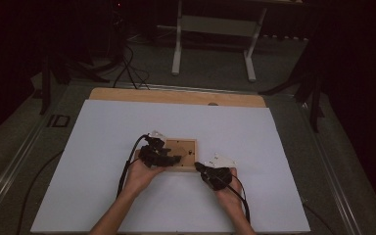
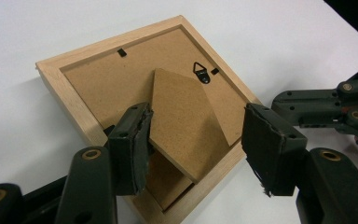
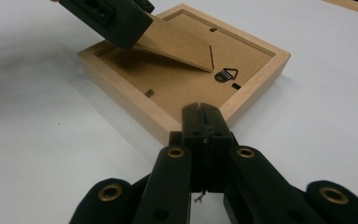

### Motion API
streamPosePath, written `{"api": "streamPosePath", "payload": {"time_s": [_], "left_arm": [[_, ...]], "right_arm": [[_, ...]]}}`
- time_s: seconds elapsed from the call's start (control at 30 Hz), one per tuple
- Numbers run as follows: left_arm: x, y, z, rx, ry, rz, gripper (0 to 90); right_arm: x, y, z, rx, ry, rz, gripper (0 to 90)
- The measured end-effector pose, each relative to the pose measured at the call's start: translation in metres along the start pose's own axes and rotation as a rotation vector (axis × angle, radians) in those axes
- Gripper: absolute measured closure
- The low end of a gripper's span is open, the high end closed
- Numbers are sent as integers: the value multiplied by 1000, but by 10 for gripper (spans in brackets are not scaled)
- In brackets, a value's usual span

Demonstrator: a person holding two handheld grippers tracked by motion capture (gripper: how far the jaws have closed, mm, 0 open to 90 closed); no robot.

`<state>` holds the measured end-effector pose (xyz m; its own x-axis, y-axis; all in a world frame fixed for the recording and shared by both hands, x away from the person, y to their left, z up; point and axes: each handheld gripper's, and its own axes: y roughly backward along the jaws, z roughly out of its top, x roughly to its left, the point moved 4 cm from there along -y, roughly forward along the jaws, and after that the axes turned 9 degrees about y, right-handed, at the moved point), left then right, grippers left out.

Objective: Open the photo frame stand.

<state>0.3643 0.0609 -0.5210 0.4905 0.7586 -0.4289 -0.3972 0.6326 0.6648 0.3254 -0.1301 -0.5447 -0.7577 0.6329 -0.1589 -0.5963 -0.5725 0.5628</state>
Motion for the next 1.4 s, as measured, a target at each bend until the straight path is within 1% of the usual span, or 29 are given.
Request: {"api": "streamPosePath", "payload": {"time_s": [0.07, 0.13, 0.23, 0.3, 0.37, 0.43, 0.53, 0.6, 0.63, 0.83, 0.93, 0.97, 1.13, 1.27, 1.4], "left_arm": [[1, 0, 1, 2, 27, -13, 442], [2, 0, 1, 5, 36, -18, 449], [3, -1, 0, 18, 43, -15, 452], [3, -3, -1, 29, 41, -10, 452], [3, -5, -1, 38, 39, -14, 454], [3, -5, -1, 39, 39, -14, 462], [4, -5, 0, 41, 53, -14, 496], [5, -4, 0, 43, 63, -24, 521], [6, -4, 0, 45, 70, -31, 526], [6, -4, 1, 46, 72, -31, 528], [5, -4, 0, 49, 59, -19, 533], [4, -3, 0, 51, 49, -12, 533], [-1, -2, 0, 27, 6, 16, 537], [-4, 0, 0, 14, -26, 26, 539], [-8, 2, -1, 0, -60, 40, 539]], "right_arm": [[0, 0, 0, -1, -2, 1, 898], [0, 0, 0, -1, -2, 1, 898], [0, 0, 0, 0, -1, 1, 898], [0, 0, 0, 0, 0, -1, 898], [0, 0, 0, -1, 0, -1, 897], [0, 0, 0, -1, 0, -1, 898], [0, 0, 0, -1, 0, 0, 897], [0, 0, 0, -1, 1, -1, 897], [0, 0, 0, 0, 1, 0, 897], [0, 0, 0, 0, 2, 0, 897], [0, 0, 0, 0, 3, 0, 896], [0, 0, 0, 0, 3, 0, 894], [0, 1, 0, 4, 9, 8, 881], [1, 0, 1, 3, 12, 23, 859], [2, 1, 1, 7, 14, 28, 842]]}}
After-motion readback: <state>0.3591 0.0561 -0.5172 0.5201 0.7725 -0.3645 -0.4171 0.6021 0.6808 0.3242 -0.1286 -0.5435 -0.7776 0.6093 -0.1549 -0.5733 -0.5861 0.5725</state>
